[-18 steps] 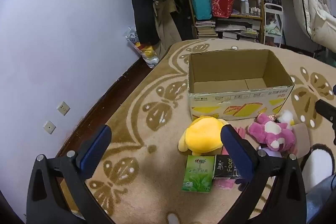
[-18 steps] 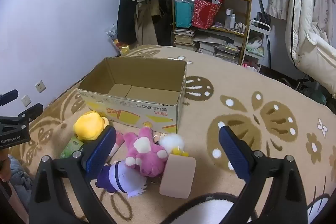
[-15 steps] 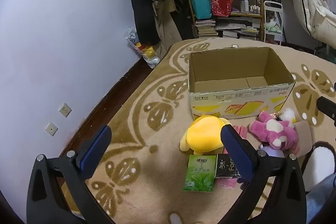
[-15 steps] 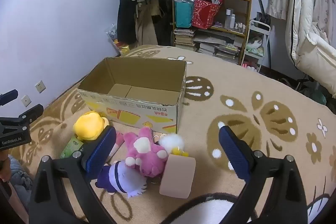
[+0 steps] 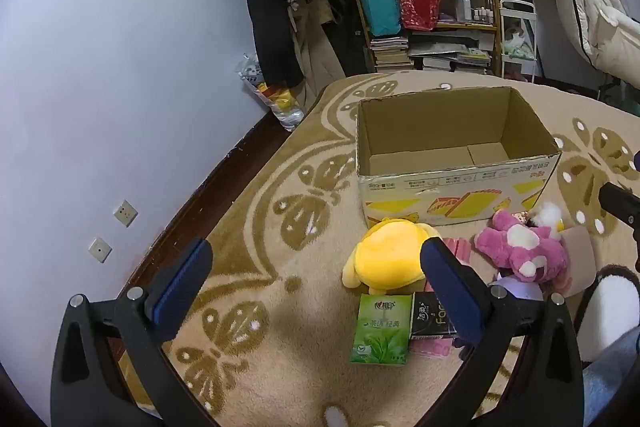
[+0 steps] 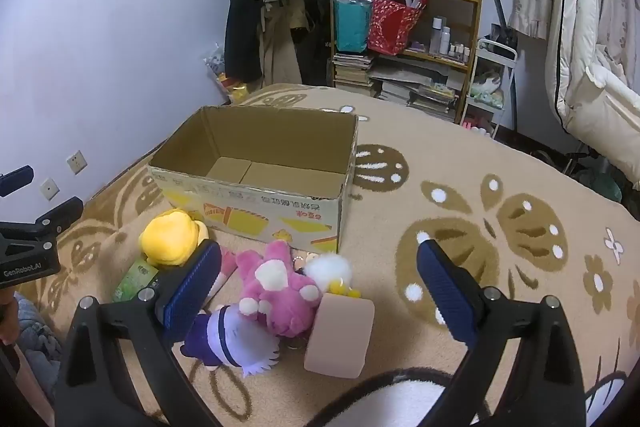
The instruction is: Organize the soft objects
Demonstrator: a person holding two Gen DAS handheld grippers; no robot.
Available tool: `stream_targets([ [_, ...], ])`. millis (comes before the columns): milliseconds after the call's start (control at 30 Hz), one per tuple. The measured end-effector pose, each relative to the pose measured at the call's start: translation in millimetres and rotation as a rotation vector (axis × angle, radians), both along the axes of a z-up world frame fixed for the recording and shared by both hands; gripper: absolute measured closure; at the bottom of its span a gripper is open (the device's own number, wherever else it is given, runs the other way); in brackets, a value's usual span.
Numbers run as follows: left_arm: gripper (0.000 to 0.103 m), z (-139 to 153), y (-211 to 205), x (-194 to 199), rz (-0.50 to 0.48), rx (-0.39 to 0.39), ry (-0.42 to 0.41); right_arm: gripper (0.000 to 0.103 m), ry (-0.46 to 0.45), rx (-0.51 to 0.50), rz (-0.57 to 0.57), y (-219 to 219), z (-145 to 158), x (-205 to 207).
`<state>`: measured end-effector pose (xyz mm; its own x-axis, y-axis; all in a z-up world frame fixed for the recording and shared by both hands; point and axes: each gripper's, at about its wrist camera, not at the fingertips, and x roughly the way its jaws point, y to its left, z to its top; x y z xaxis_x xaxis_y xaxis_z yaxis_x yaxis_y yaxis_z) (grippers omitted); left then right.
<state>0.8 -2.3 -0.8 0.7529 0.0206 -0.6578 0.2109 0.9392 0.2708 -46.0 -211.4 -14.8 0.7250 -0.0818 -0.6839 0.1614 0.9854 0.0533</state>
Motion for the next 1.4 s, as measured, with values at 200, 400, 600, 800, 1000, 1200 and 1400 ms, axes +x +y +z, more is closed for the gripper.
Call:
stream_targets([
  [200, 0.000, 2.3, -0.2, -0.6, 0.001, 0.008, -0.009, 0.001, 0.002, -0.002, -0.004, 1.3, -2.6, 1.2],
  [400, 0.000, 2.9, 0.2, -0.8, 0.001, 0.009, -0.011, 0.001, 0.000, 0.002, -0.014, -3.7, -1.2, -0.3],
  [600, 0.000, 3.1, 0.1, -1.1, -0.006, 0.015, -0.007, 0.001, 0.003, -0.001, -0.011, -4.1, -0.8, -0.3],
  [800, 0.000, 2.2, -0.2, -1.7, -0.006, 0.015, -0.007, 0.001, 0.013, -0.021, -0.005, -0.7, -2.9, 1.2],
  [1000, 0.000, 2.3, -0.8, -1.9, -0.006, 0.017, -0.012, 0.001, 0.011, -0.029, -0.013, 0.4, -3.9, 1.2],
  [1200, 0.000, 1.9, -2.5, -3.6, -0.010, 0.016, -0.009, 0.001, 0.011, -0.016, -0.020, -1.1, -3.7, 1.5],
  [1400, 0.000, 2.3, -3.5, -4.4, -0.016, 0.009, -0.004, 0.001, 0.011, -0.018, -0.021, -1.3, -3.7, 1.3],
])
